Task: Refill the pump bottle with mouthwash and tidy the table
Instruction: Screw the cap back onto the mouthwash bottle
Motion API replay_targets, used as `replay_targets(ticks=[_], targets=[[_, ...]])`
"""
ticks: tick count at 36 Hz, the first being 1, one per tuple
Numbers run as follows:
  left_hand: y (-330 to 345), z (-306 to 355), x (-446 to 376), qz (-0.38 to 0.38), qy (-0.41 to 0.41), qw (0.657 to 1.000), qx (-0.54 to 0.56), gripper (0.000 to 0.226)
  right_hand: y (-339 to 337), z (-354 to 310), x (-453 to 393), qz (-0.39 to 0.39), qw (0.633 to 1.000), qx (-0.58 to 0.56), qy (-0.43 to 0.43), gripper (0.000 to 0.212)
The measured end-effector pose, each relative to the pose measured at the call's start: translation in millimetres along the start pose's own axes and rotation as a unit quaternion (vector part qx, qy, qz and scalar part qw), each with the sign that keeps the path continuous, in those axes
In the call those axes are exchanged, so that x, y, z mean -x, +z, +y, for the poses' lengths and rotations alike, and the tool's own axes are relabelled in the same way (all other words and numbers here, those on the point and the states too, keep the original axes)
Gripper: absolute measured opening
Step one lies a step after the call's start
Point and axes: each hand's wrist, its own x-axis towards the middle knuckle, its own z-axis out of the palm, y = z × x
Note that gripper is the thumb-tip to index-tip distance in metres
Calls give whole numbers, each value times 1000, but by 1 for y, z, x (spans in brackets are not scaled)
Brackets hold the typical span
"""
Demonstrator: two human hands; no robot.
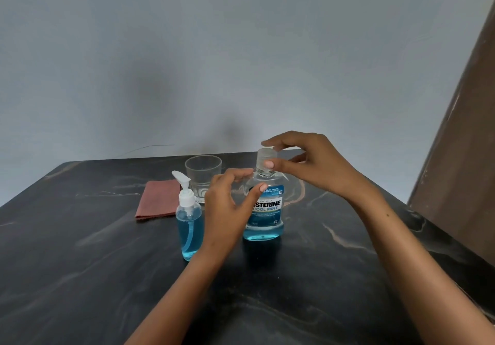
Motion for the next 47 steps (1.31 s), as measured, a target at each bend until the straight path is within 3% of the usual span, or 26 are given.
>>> replay_targets(ticks=[4,10,18,23,28,34,47], targets=[[0,2,1,0,1,1000,8,42,-4,2,6,-5,999,-34,6,32],[0,1,1,3,-10,1000,9,40,4,6,11,82,995,-46,22,23],[0,1,1,3,-1,1000,13,41,10,1,16,-14,987,-156,17,38],[1,-1,0,-1,-6,1000,19,41,20,-2,13,42,984,-170,15,30],[0,-4,-1,-9,-9,1000,28,39,23,-1,13,49,984,-170,18,25],[0,-4,-2,1,-7,1000,28,38,23,-2,15,30,980,-194,29,33],[-1,-3,-3,3,-1,1000,29,27,32,-5,16,128,969,-204,50,34]])
